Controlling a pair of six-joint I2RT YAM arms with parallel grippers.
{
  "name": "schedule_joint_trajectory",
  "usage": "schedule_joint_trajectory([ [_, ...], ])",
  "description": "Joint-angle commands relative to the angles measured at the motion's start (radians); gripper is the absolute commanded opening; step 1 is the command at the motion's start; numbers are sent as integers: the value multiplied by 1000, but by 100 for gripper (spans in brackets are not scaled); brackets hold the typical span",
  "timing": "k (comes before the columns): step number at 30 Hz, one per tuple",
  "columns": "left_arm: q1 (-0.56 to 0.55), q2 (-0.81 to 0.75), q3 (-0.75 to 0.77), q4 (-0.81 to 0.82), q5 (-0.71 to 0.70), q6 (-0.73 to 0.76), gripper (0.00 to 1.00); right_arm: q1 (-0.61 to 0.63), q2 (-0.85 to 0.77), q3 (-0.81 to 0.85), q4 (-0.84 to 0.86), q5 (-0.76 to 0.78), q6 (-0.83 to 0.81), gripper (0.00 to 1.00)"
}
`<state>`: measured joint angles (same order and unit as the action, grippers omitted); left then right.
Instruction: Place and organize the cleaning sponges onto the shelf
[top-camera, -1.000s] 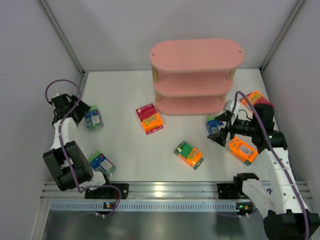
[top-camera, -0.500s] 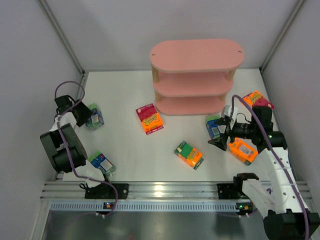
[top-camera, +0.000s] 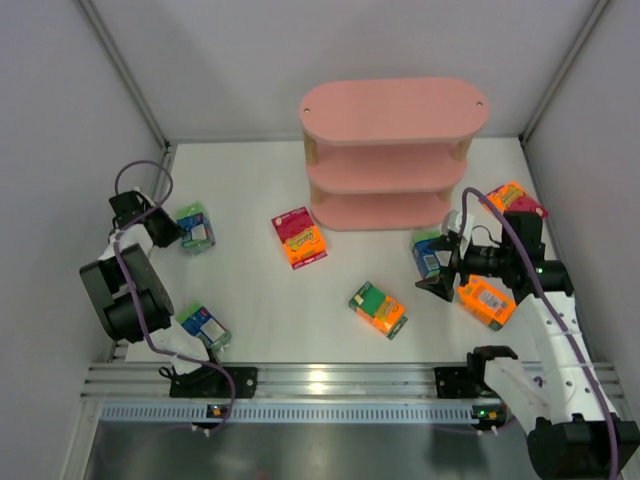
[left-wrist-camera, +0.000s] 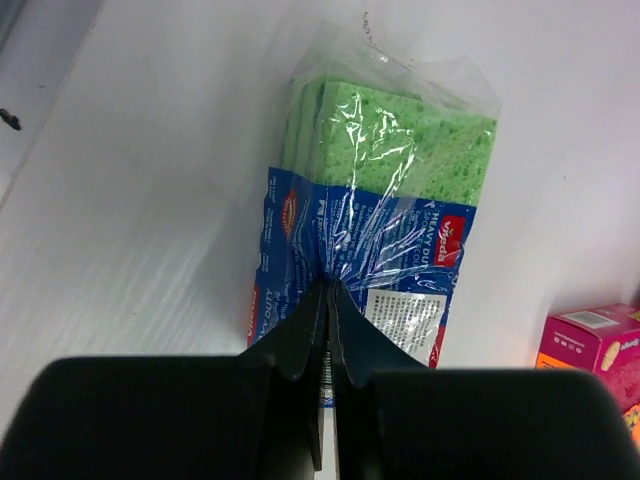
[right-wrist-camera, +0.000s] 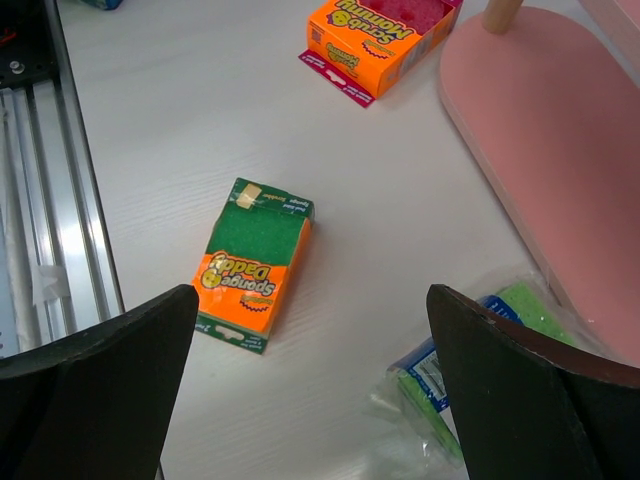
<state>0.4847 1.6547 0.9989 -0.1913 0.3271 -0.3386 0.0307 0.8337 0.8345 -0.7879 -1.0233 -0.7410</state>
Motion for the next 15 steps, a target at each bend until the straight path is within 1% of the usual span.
schedule_joint_trajectory([
  [1, 0, 27, -2, -28, 81, 4, 3, 9, 4, 49, -8, -47, -28, 99],
  [2, 0, 21, 1, -28, 110, 0, 0, 8, 5, 49, -7, -49, -29, 99],
  [8, -1, -36, -9, -23, 248, -57, 0, 6, 15, 49, -7, -54, -27, 99],
  [12, -9, -90, -63, 10, 322, -111, 0, 5, 24, 46, -17, -67, -40, 99],
  [15, -24, -130, -104, 32, 368, -158, 0, 6, 39, 55, -50, -103, -81, 99],
])
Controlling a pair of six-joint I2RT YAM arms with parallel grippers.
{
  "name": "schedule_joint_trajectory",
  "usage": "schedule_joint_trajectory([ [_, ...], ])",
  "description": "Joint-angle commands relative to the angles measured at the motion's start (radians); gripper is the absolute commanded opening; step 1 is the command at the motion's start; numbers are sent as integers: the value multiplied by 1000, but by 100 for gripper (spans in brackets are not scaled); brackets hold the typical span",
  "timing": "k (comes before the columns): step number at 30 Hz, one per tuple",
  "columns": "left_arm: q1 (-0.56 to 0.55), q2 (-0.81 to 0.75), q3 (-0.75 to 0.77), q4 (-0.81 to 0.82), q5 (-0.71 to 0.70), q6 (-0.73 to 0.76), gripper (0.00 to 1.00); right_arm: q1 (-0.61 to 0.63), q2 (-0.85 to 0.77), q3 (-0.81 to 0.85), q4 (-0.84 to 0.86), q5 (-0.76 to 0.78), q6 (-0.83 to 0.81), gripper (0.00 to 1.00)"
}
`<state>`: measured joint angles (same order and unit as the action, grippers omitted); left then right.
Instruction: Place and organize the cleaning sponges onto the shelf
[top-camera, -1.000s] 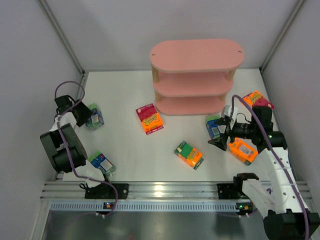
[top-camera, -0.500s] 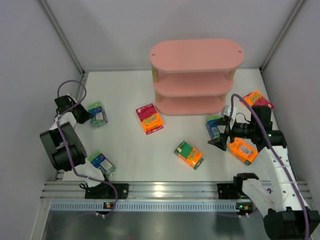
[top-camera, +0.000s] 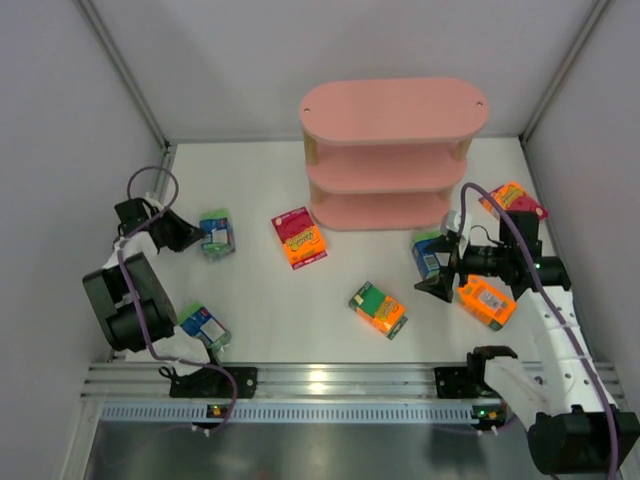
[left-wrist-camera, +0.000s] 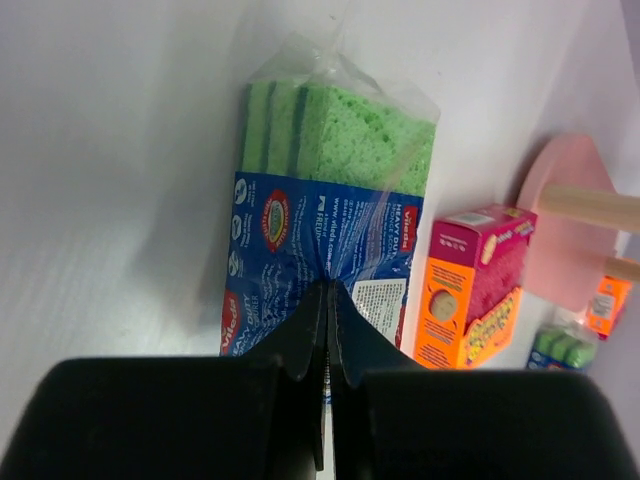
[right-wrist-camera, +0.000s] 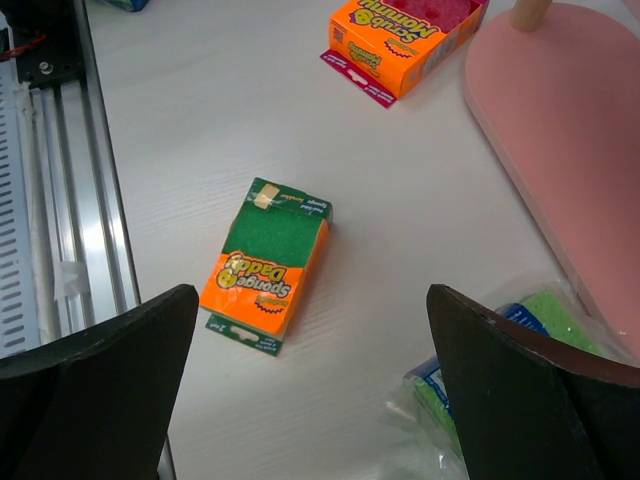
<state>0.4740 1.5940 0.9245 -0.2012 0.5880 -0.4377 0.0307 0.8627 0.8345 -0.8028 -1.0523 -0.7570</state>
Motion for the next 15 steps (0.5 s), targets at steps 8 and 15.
schedule_joint_trajectory([
  [8, -46, -175, -142, 103, 193, -136, 0, 109, 87, 109, -53, -36, -79, 100],
  [15, -138, -288, -213, 112, 182, -191, 0, 336, 202, 250, -55, 80, -156, 99],
])
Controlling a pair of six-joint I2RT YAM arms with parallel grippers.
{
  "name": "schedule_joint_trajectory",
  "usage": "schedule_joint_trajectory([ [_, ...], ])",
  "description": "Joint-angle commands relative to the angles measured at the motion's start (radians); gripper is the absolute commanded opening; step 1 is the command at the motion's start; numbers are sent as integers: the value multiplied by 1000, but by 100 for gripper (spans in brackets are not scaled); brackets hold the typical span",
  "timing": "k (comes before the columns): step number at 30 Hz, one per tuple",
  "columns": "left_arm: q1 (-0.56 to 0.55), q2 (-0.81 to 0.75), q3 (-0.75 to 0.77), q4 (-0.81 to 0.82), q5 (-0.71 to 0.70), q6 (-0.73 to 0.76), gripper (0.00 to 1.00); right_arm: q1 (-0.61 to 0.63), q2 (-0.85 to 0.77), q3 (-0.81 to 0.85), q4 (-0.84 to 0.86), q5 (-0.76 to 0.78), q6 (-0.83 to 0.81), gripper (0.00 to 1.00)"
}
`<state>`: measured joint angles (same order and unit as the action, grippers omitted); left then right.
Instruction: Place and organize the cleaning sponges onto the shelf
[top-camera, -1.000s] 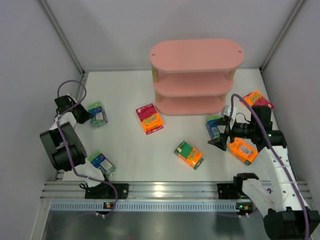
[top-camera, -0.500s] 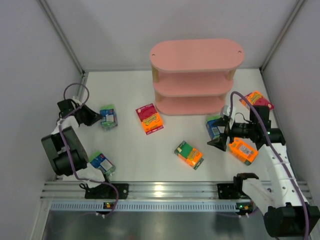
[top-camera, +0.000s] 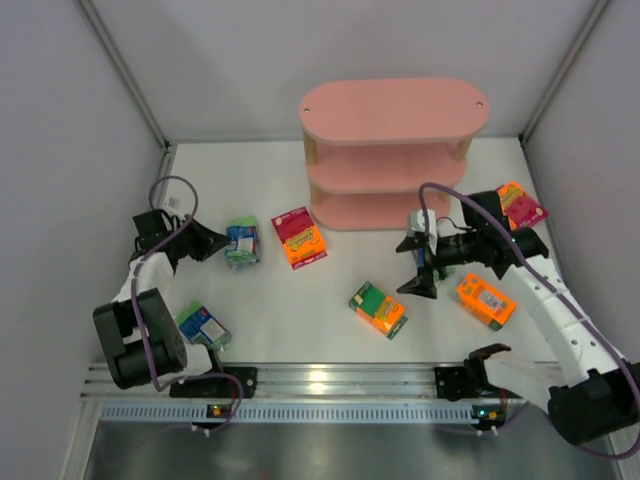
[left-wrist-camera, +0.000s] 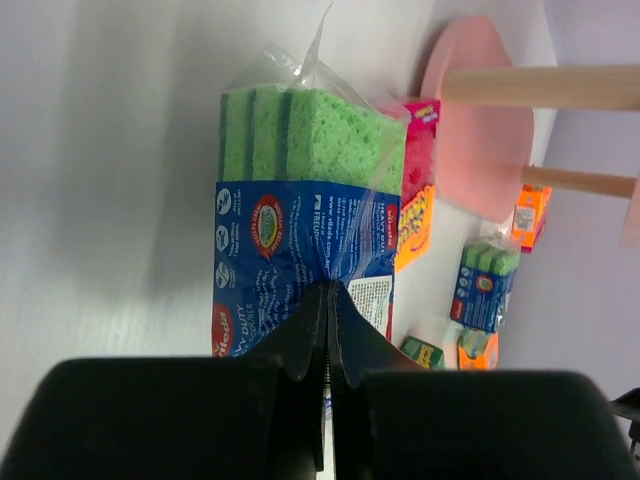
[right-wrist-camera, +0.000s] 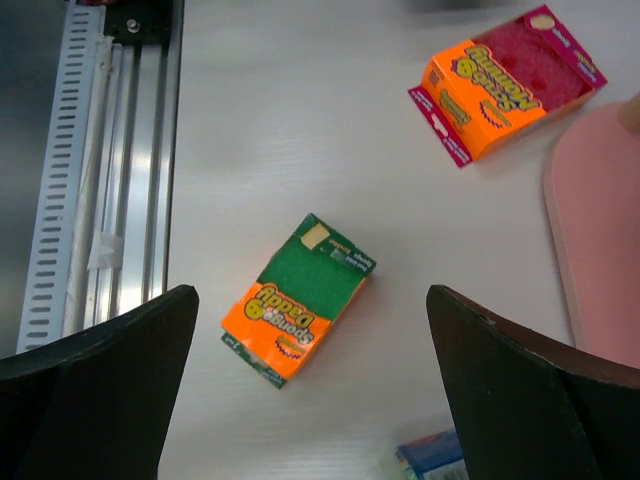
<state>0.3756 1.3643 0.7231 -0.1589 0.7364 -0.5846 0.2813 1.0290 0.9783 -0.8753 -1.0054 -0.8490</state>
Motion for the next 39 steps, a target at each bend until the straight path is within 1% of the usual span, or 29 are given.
schedule_joint_trajectory([
  [1, -50, -79, -13, 70, 29, -52, 0, 116, 75, 124, 33, 43, -52, 99],
  [2, -61, -89, -19, 73, 21, -63, 0, 184, 95, 140, 89, 92, -27, 100],
  [3, -84, -111, -30, 74, 14, -76, 0, 224, 114, 163, 145, 138, 52, 99],
  [4, -92, -122, -34, 76, 6, -83, 0, 275, 147, 172, 194, 196, 82, 99],
  [5, -99, -131, -42, 75, 0, -89, 0, 383, 169, 180, 288, 335, 102, 99],
  [6, -113, -140, -51, 75, -3, -99, 0, 439, 192, 201, 332, 409, 131, 100],
  [7, -116, -155, -69, 76, -3, -109, 0, 496, 250, 215, 372, 479, 151, 99],
  [8, -119, -163, -82, 78, -3, -118, 0, 588, 285, 236, 412, 566, 163, 100],
  [11, -129, -197, -120, 79, 6, -146, 0, 691, 419, 325, 531, 617, 189, 99],
  [12, -132, -215, -128, 79, 11, -161, 0, 711, 448, 336, 585, 631, 173, 99],
  [14, -133, -232, -151, 79, 21, -184, 0, 766, 528, 367, 613, 643, 130, 99],
  [15, -135, -249, -155, 81, 29, -192, 0, 783, 554, 381, 611, 640, 66, 99],
  [16, -135, -255, -166, 79, 41, -198, 0, 798, 606, 396, 593, 636, 33, 100],
  [18, -139, -274, -174, 81, 52, -213, 0, 838, 657, 436, 584, 672, -10, 99],
  [21, -148, -289, -185, 79, 66, -227, 0, 880, 753, 461, 636, 787, -19, 100],
  [23, -152, -297, -191, 79, 72, -234, 0, 891, 778, 467, 695, 856, -19, 100],
  [27, -158, -304, -205, 79, 84, -238, 0, 892, 851, 500, 728, 935, -24, 99],
  [30, -159, -306, -211, 79, 90, -239, 0, 894, 876, 502, 772, 998, -33, 98],
  [31, -159, -307, -215, 79, 90, -239, 0, 897, 887, 494, 789, 1037, -36, 96],
  [34, -161, -311, -220, 81, 95, -242, 0, 901, 896, 481, 846, 1074, -51, 88],
  [35, -161, -312, -221, 79, 98, -244, 0, 903, 898, 473, 857, 1079, -53, 87],
  [37, -164, -311, -225, 79, 104, -244, 0, 901, 904, 477, 866, 1073, -50, 80],
  [38, -162, -309, -225, 81, 107, -244, 0, 901, 905, 482, 866, 1070, -44, 77],
  [39, -164, -309, -228, 79, 115, -244, 0, 901, 911, 485, 865, 1064, -41, 69],
])
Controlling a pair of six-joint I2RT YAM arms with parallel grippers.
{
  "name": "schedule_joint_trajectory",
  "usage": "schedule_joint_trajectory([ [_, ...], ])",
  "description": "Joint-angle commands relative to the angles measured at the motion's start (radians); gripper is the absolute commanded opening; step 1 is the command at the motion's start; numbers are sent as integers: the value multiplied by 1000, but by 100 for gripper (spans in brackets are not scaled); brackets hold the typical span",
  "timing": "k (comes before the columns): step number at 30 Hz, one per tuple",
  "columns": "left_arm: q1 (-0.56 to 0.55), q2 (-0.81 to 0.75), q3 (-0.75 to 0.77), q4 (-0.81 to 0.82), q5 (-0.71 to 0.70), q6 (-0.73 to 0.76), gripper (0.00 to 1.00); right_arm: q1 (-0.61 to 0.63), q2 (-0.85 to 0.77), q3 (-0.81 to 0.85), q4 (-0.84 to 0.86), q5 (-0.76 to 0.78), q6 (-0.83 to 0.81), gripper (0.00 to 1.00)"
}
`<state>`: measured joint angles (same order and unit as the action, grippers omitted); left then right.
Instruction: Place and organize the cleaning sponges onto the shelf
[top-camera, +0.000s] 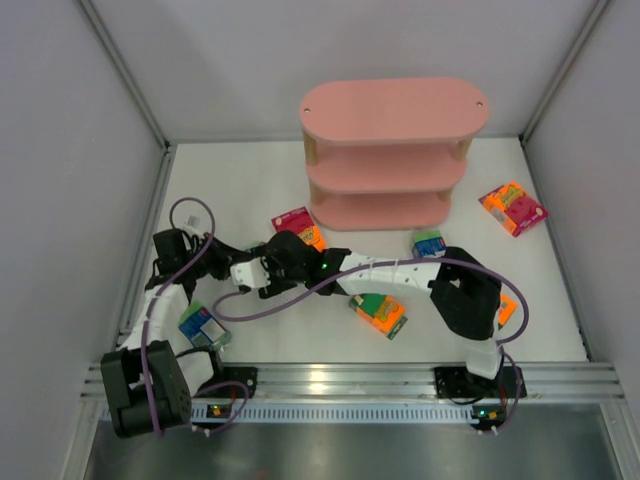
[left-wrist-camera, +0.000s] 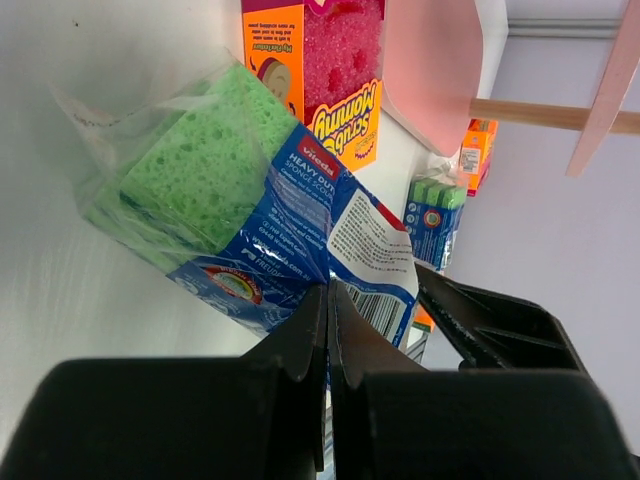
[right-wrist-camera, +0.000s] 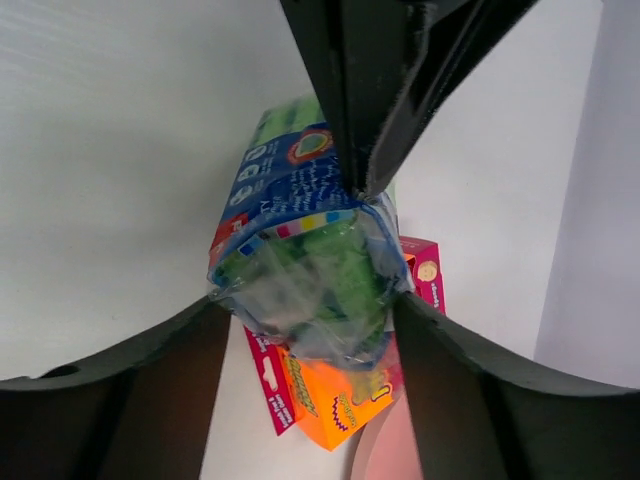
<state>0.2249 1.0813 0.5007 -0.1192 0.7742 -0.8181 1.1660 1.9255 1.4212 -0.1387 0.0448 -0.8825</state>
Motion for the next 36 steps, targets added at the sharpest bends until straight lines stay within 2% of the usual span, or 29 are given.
schedule_joint_trajectory([
  [1, -13, -24, -5, 41, 80, -10, 0, 17, 18, 48, 120, 0, -7, 63],
  [2, -16, -24, -10, 41, 80, -9, 0, 17, 23, 57, 114, -8, -4, 57],
  [3, -16, -24, -11, 41, 83, -9, 0, 15, 32, 62, 105, -16, -6, 46],
  [5, -18, -24, -20, 41, 92, -4, 0, 15, 36, 65, 96, -25, -4, 36],
  [6, -18, -24, -24, 39, 94, -4, 0, 15, 40, 65, 90, -32, -4, 27],
  [12, -19, -27, -28, 41, 112, 0, 0, 11, 17, 48, 68, -82, 14, 0],
  [18, -18, -52, 4, 39, 112, -13, 0, -11, -65, 7, 48, -181, 92, 0],
  [19, -18, -57, 19, 41, 109, -16, 3, -18, -78, -7, 47, -207, 103, 0],
  [21, -16, -75, 35, 39, 94, -26, 16, -28, -121, -21, 42, -230, 137, 0],
  [22, -18, -81, 42, 39, 93, -30, 29, -38, -134, -28, 39, -255, 148, 0],
  [25, -16, -104, 65, 39, 68, -44, 51, -67, -174, -31, 21, -311, 201, 0],
  [26, -16, -115, 79, 26, 60, -47, 61, -77, -183, -31, 19, -324, 233, 0],
  [31, -13, -141, 145, -19, 5, -17, 68, -132, -233, -42, 11, -398, 316, 0],
  [36, 2, -164, 274, -114, -67, 43, 73, -163, -301, -65, -5, -434, 344, 0],
])
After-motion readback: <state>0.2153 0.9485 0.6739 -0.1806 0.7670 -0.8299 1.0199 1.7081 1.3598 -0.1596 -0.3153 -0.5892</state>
